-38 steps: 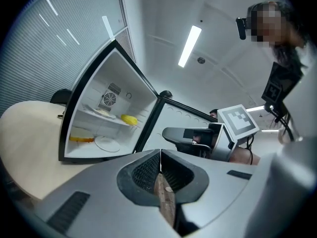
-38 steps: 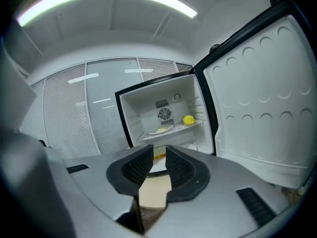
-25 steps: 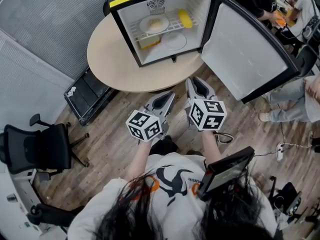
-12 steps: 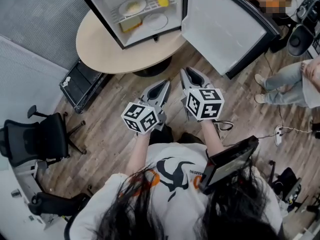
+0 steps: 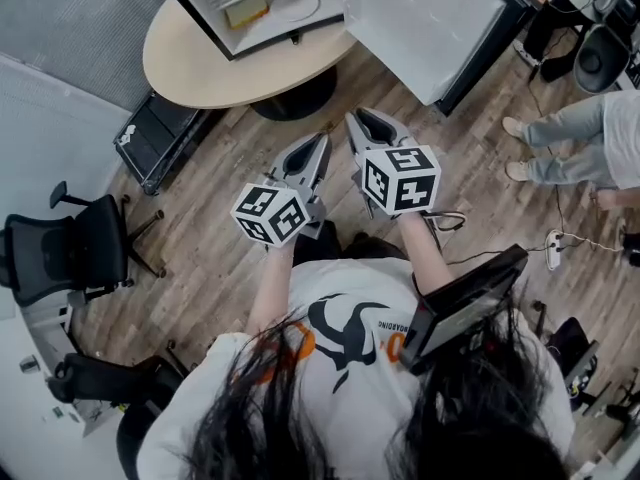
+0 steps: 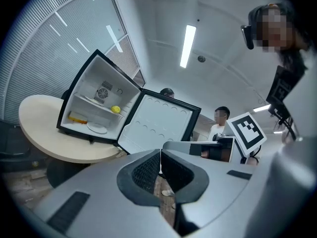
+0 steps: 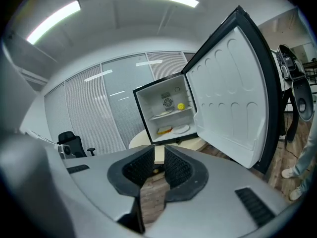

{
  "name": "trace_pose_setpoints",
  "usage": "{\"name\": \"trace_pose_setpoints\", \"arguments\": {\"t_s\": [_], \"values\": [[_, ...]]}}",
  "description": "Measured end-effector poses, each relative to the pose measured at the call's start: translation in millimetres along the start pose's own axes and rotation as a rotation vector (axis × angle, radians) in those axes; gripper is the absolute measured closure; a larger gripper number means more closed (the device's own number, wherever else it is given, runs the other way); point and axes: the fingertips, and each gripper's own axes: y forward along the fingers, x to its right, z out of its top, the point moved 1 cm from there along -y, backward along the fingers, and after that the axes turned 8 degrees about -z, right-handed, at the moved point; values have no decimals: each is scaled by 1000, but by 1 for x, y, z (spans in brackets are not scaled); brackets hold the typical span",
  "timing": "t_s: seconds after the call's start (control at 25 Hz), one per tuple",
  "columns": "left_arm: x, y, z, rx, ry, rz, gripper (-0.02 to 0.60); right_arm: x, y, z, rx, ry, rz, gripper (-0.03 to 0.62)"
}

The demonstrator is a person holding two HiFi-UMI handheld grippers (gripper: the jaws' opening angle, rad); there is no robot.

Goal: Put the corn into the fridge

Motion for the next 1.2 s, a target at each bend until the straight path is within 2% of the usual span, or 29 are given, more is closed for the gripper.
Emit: {"name": "trace_pose_setpoints", "arguments": {"t_s": [0.44, 1.2], "values": [[15, -18, -7, 4, 21, 45, 569, -17, -18, -18, -27, -26, 73, 531], [29, -2, -6, -8, 49, -6, 569, 2, -27, -10, -1, -24, 35, 531]]}}
